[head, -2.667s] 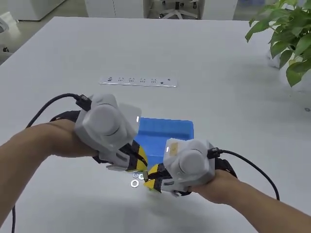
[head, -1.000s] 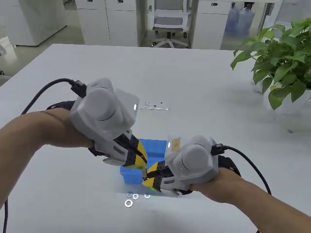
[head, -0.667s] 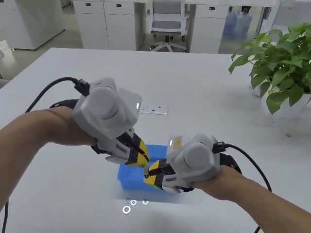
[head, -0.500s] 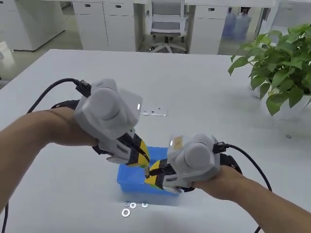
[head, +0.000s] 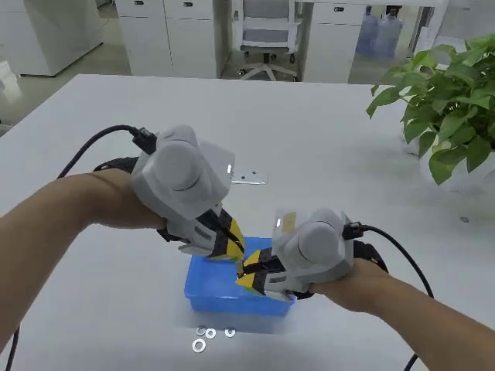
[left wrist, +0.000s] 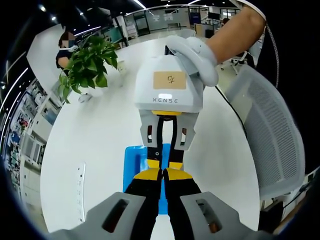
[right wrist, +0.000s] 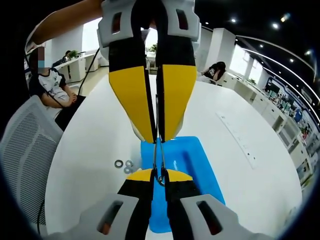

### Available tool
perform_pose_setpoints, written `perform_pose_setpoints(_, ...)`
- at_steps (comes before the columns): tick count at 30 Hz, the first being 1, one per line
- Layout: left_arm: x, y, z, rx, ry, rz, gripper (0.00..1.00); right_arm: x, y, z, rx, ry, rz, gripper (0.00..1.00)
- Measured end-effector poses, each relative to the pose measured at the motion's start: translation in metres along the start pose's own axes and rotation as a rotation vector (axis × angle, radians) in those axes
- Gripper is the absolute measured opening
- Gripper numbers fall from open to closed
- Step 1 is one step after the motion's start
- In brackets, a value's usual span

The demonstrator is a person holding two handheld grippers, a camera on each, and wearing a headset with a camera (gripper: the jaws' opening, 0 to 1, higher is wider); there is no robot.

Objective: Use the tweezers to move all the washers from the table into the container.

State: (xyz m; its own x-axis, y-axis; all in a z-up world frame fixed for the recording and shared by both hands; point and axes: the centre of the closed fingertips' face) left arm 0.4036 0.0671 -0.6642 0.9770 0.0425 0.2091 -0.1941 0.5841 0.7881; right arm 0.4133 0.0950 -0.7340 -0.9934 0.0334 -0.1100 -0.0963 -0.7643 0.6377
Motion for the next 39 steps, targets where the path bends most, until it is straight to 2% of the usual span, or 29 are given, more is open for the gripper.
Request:
perform_pose_setpoints(6,0.008,-0.009,-0.005,0.002,-0.001,-0.005,0.06,-0.007,-0.005,-0.007,0.0,-0.026,-0.003,0.1)
perform_pose_setpoints(21,0.017,-0.029,-0.015,0.01,0.007,-0.019,0.06,-0.02,-0.02,-0.026,0.018,-0.063,0.011,0.1)
perform_pose_setpoints(28,0.021,-0.039,-0.023,0.015,0.016,-0.037,0.06,-0.021,-0.027,-0.034,0.032,-0.073,0.026,0.1)
perform_pose_setpoints(39,0.021,-0.047,-0.027,0.014,0.025,-0.045,0.06,-0.022,-0.03,-0.043,0.049,-0.083,0.037,0.1)
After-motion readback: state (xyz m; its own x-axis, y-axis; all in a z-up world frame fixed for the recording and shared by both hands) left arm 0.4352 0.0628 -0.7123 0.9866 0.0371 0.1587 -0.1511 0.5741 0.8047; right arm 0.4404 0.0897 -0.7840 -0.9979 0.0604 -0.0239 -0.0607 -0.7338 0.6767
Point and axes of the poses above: the centre of the closed fingertips' face, and the gripper's own axes: y roughly backward along the fingers, x roughly to its left, z roughly out of its top, and after that the axes turned 3 degrees about z, right-handed
